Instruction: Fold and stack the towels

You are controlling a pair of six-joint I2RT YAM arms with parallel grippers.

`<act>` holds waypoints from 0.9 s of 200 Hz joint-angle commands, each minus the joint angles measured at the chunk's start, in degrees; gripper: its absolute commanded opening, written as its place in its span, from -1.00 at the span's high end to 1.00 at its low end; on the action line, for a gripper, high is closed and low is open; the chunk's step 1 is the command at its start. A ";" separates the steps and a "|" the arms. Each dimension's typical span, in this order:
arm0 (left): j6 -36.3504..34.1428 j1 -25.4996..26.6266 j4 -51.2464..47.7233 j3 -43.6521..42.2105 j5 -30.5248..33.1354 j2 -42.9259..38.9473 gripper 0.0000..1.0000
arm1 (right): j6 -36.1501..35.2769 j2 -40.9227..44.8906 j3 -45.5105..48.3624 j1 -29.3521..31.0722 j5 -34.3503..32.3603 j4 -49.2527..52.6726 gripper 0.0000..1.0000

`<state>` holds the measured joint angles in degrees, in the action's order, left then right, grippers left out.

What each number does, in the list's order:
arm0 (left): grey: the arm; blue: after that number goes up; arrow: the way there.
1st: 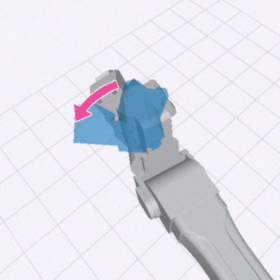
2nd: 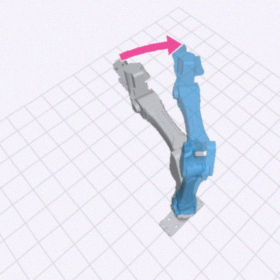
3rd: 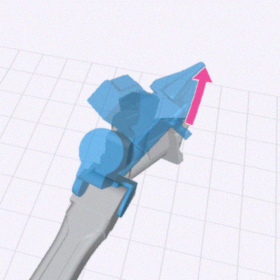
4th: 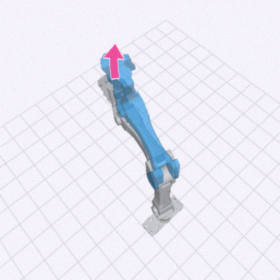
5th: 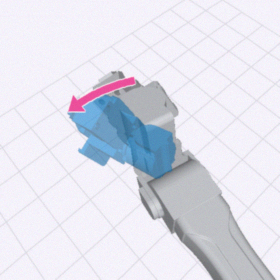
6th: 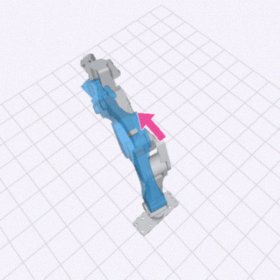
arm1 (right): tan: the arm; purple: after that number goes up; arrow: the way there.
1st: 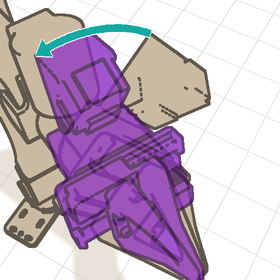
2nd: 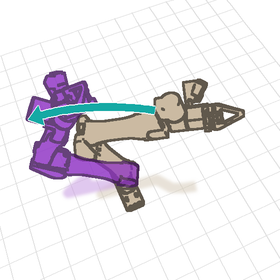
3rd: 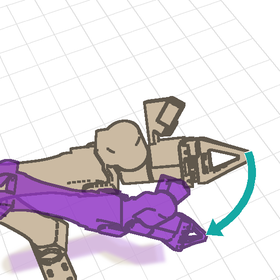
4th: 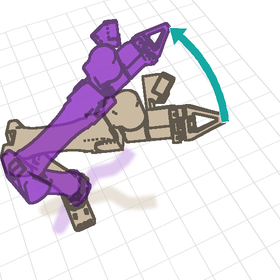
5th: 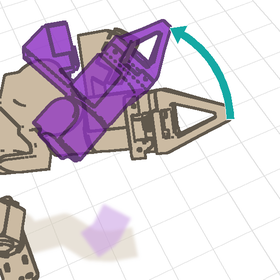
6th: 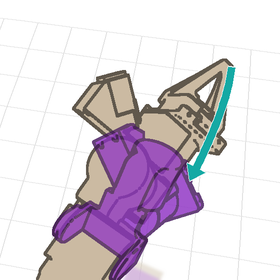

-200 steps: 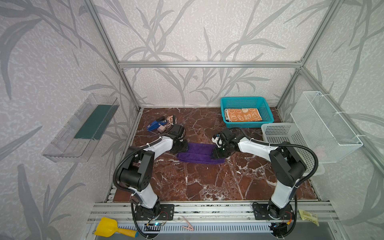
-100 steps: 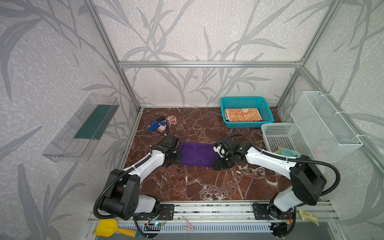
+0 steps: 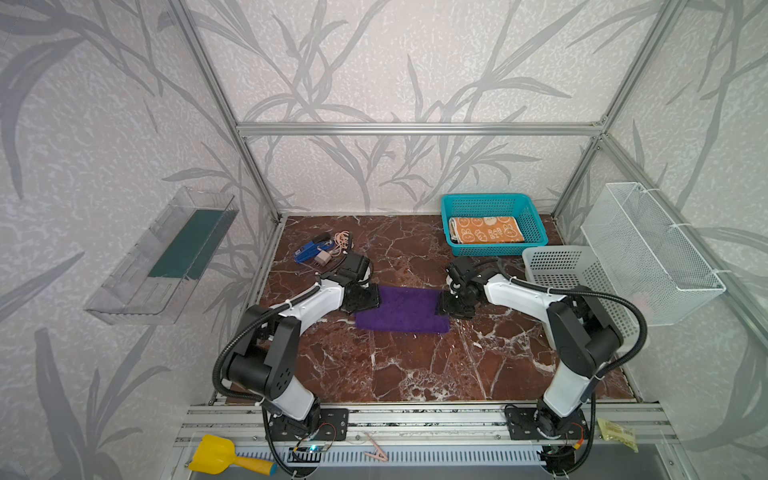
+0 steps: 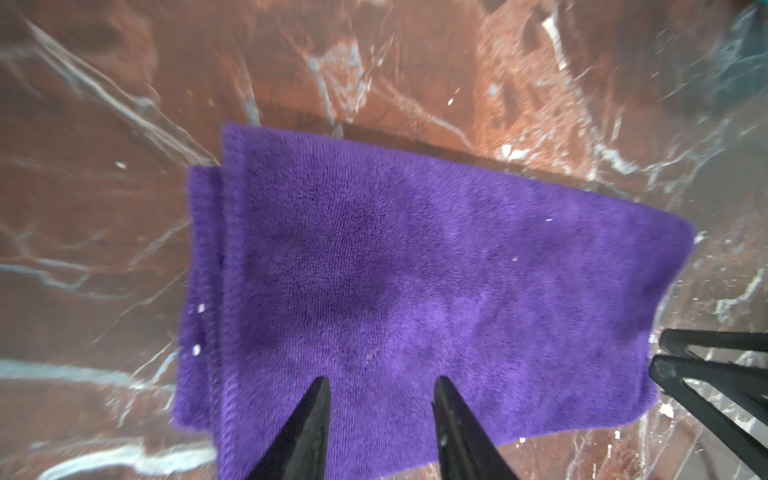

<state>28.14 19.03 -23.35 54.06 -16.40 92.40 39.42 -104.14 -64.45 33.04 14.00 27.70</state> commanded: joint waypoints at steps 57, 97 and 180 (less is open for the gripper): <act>1.92 0.05 3.70 -8.57 -3.61 1.44 0.15 | 6.60 -11.12 -7.07 3.95 -0.30 -2.10 -0.15; 3.71 0.05 5.90 -10.03 -2.89 -0.62 0.15 | 3.58 -10.65 -10.09 3.97 -4.75 0.26 0.70; 4.97 -0.66 5.34 11.36 -0.94 5.86 0.14 | -15.02 -15.68 -40.85 0.57 -16.70 21.38 1.00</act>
<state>31.77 18.63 -18.41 57.69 -18.70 94.37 31.51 -118.67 -99.02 35.81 2.79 40.93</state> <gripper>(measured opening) 0.426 0.085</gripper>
